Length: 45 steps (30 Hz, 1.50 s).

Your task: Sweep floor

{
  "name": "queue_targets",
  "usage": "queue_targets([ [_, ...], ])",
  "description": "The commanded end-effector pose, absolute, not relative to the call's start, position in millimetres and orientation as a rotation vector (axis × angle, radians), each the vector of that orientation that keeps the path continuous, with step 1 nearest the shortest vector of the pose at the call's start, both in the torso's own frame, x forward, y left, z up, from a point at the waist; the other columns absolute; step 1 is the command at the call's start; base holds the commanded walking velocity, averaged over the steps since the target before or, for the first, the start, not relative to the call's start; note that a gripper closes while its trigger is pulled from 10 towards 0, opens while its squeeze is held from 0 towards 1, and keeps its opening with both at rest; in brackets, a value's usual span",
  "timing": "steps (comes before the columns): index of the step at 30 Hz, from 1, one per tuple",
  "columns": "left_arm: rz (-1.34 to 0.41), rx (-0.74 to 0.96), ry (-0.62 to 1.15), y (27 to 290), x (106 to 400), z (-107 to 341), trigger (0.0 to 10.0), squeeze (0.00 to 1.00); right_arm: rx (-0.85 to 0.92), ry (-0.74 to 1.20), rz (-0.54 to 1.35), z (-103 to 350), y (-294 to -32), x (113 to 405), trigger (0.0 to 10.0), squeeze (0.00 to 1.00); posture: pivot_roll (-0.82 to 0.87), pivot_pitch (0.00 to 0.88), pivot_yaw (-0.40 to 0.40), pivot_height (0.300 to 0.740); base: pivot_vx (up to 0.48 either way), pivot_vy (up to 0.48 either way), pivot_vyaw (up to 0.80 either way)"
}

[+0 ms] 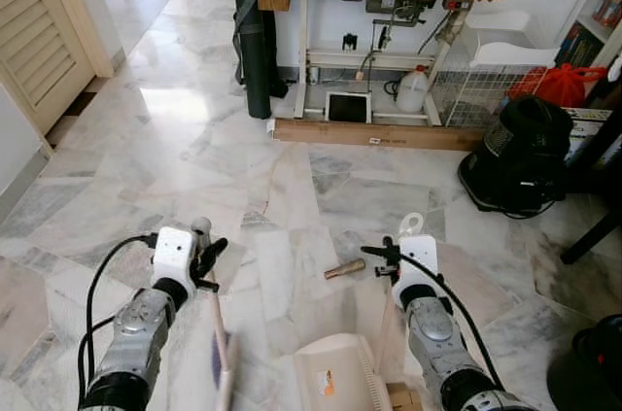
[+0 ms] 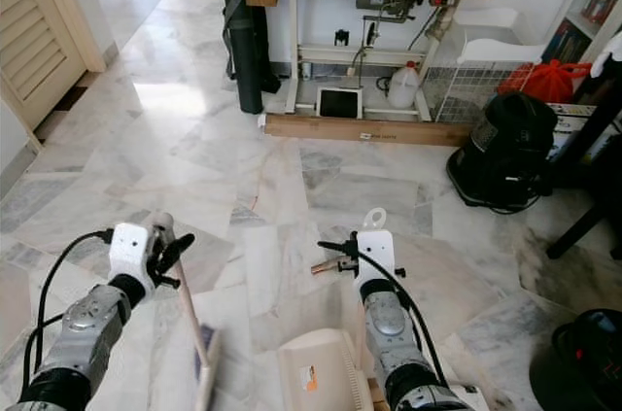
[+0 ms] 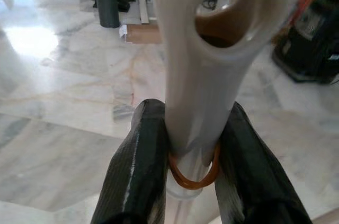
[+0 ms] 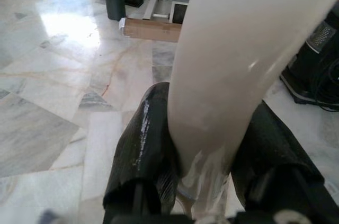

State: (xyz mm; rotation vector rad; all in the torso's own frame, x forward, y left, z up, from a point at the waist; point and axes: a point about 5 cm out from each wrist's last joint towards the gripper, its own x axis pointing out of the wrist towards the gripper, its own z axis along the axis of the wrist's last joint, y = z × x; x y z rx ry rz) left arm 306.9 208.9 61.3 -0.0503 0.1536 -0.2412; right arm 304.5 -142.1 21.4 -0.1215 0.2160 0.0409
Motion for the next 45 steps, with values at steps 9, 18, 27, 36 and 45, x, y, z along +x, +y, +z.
queue_targets([
  [9,-0.262,-0.260,0.144,206.3,310.3,67.6,10.0,0.00,-0.120,0.238,0.050,19.4,-139.8,304.3,10.0,0.00,0.10,0.061,-0.029,0.740,0.000,0.000,0.00],
  [18,-0.182,-0.167,0.031,212.0,315.5,86.8,10.0,0.00,-0.109,0.221,0.043,23.8,-140.9,308.0,10.0,0.00,0.10,0.056,-0.032,0.740,0.000,0.000,0.00],
  [27,-0.079,-0.033,-0.155,208.5,312.3,113.4,10.0,0.00,-0.060,0.157,0.010,36.7,-144.5,316.5,10.0,0.00,0.11,0.054,-0.032,0.740,0.000,0.000,0.00],
  [36,-0.117,0.112,-0.175,193.6,306.8,111.1,10.0,0.00,-0.043,0.125,-0.019,41.3,-147.8,318.1,10.0,0.00,0.11,0.042,-0.028,0.740,0.000,0.000,0.00],
  [45,-0.159,0.180,-0.159,181.1,300.6,100.9,10.0,0.00,-0.016,0.041,-0.065,52.4,-156.6,320.4,10.0,0.00,0.12,0.000,-0.030,0.740,0.000,0.000,0.00],
])
